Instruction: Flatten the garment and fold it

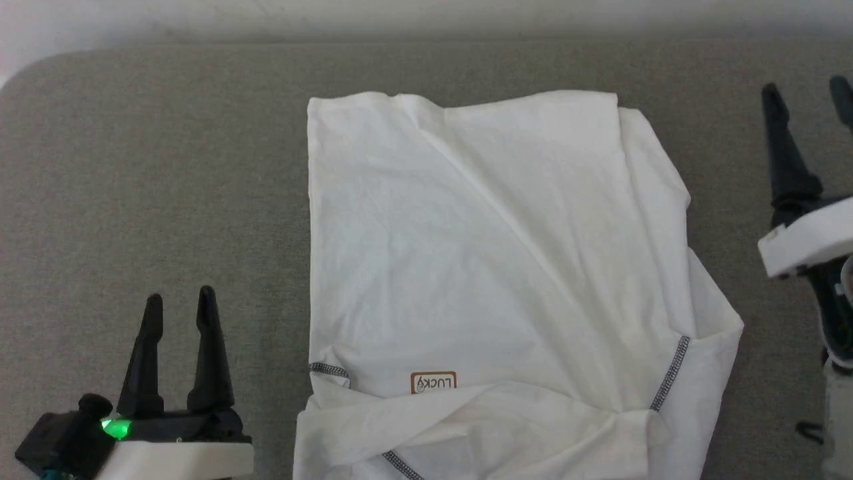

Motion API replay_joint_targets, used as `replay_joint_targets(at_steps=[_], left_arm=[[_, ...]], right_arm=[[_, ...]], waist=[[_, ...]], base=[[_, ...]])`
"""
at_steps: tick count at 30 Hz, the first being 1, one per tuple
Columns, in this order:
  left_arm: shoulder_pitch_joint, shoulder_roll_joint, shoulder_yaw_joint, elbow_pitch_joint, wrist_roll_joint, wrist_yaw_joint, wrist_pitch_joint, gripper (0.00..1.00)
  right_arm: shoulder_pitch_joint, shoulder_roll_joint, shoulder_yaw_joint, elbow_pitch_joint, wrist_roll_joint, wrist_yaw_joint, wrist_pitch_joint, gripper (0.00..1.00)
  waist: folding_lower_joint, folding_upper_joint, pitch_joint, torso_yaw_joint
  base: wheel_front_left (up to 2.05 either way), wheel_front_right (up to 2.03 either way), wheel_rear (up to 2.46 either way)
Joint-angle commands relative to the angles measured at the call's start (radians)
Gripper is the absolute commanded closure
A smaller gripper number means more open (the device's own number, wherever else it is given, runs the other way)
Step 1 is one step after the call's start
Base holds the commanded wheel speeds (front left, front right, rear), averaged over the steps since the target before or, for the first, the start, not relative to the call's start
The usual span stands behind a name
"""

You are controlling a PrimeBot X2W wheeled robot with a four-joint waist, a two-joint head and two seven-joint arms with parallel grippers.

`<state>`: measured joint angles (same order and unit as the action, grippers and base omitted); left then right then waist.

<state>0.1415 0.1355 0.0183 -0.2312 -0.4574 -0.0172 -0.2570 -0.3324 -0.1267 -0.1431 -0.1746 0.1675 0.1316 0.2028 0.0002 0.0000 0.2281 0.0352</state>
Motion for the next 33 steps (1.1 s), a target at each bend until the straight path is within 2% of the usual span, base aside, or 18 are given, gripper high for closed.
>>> replay_joint_targets(at_steps=[1, 7, 13, 21, 33], left_arm=[[-0.026, 0.001, 0.004, -0.007, 0.004, -0.012, -0.005, 0.0], [-0.074, 0.011, -0.011, -0.01, 0.01, -0.032, -0.005, 0.0], [-0.108, 0.01, -0.032, 0.002, 0.008, -0.044, -0.004, 0.0], [-0.133, 0.003, -0.042, 0.024, 0.0, -0.053, -0.004, 0.0], [-0.164, 0.004, -0.048, 0.044, -0.003, -0.064, -0.005, 0.0]], right_arm=[[-0.06, -0.026, -0.002, 0.02, 0.015, -0.001, 0.043, 0.0], [-0.231, -0.079, -0.033, 0.13, 0.04, -0.001, 0.244, 0.0], [-0.287, -0.097, -0.072, 0.224, 0.015, -0.001, 0.41, 0.0], [-0.273, -0.102, -0.058, 0.241, 0.02, -0.001, 0.465, 0.0], [-0.263, -0.104, -0.045, 0.268, 0.018, -0.001, 0.483, 0.0]], waist=[[-0.0002, 0.0, 0.092, -0.006], [-0.0002, 0.0, 0.183, 0.018], [-0.0002, 0.0, 0.235, 0.055], [-0.0002, 0.0, 0.28, 0.099], [-0.0002, 0.0, 0.327, 0.13]], base=[[0.0, 0.0, 0.0], [0.0, 0.0, 0.0], [0.0, 0.0, 0.0], [0.0, 0.0, 0.0], [0.0, 0.0, 0.0]])
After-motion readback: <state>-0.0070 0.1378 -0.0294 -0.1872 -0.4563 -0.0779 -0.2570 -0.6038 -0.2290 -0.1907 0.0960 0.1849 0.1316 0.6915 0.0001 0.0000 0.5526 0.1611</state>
